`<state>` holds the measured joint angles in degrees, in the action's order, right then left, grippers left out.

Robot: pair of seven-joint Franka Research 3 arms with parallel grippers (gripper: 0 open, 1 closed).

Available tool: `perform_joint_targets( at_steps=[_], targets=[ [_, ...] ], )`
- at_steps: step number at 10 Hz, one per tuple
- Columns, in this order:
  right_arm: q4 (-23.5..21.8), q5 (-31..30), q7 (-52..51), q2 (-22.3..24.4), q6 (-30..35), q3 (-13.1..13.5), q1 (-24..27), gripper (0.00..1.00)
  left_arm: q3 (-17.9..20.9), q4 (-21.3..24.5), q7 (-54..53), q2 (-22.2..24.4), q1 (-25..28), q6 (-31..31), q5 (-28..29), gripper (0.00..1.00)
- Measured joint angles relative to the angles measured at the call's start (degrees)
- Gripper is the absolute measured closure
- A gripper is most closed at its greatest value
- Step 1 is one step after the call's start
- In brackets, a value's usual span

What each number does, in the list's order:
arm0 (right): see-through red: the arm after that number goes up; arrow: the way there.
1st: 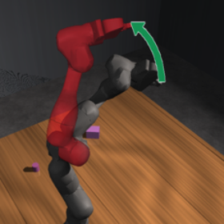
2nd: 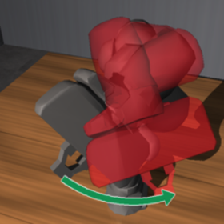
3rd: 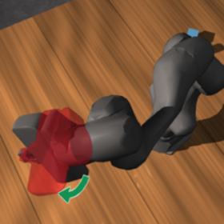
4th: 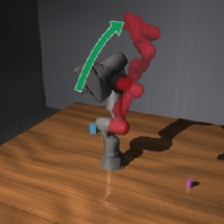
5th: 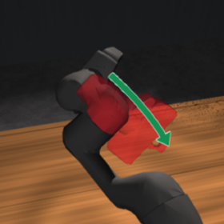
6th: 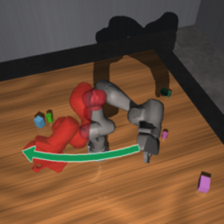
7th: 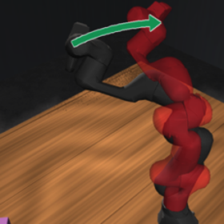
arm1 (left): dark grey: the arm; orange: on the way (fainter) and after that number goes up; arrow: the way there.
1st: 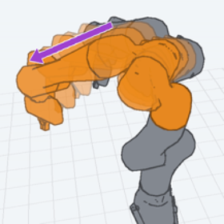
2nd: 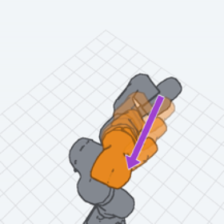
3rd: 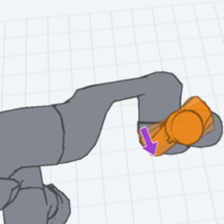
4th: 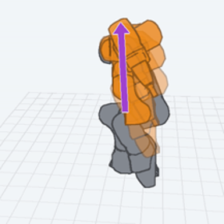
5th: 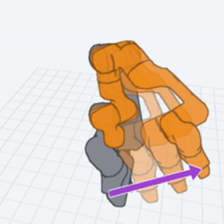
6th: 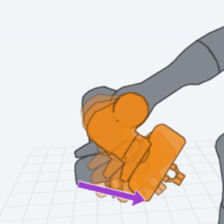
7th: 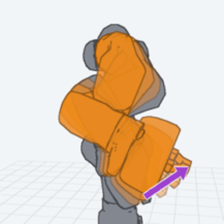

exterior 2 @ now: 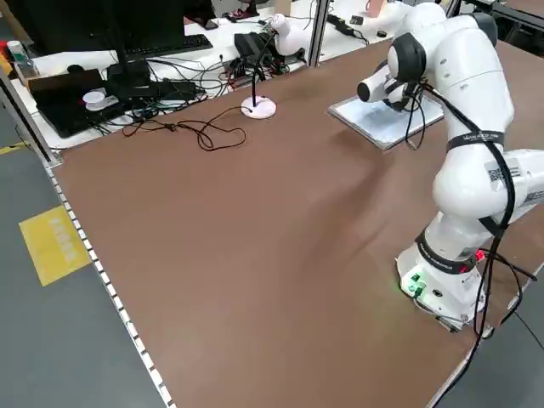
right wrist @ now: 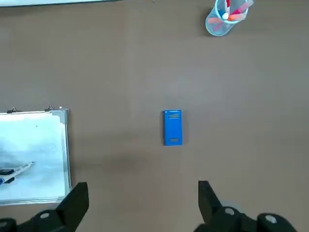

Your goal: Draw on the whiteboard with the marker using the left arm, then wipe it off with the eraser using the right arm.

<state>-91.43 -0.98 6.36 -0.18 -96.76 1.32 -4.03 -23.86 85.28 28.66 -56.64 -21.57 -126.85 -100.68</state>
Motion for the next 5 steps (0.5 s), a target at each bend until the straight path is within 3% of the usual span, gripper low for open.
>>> perform_joint_targets(
  at_steps=[5],
  targets=[
    [-0.1,0.8,0.0,0.0,1.2,0.0,0.0,0.00,0.2,0.0,-0.8,-0.9,0.0,0.0,0.0,0.82]
  ],
)
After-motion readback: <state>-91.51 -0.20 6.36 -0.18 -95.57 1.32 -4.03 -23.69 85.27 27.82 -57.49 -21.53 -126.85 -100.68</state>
